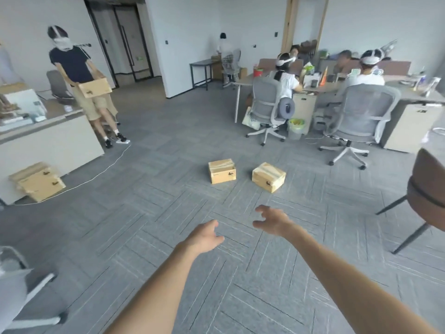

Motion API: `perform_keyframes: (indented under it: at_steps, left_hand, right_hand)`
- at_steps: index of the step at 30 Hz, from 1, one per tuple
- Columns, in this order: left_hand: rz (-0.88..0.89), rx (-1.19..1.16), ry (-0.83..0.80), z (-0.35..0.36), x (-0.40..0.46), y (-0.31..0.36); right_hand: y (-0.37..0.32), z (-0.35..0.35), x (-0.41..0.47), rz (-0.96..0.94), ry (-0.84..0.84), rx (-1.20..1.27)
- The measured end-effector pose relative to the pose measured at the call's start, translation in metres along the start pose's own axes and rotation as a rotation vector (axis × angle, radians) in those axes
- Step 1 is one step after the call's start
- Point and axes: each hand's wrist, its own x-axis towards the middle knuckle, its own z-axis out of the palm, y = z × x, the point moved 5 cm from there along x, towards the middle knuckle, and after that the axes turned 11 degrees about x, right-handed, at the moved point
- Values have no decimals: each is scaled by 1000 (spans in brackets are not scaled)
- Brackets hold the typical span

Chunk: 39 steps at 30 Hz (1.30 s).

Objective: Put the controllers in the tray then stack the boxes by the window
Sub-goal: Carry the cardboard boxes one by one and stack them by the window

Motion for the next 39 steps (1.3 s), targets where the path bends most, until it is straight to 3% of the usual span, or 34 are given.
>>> perform_keyframes:
  at_steps: [8, 24, 32, 39]
  left_hand:
    - [64, 88, -54, -39, 196, 67]
    - [238, 239, -118, -208, 664, 157]
    - [297, 261, -199, -232, 875, 256]
    - [306, 267, -256, -214, 1093, 354]
  right_hand:
    - [40, -91, 157, 29, 200, 167]
    - [45, -254, 549, 268, 265, 207]
    - [112, -339, 738, 334, 276, 259]
    - [205, -416, 940, 400, 250, 308]
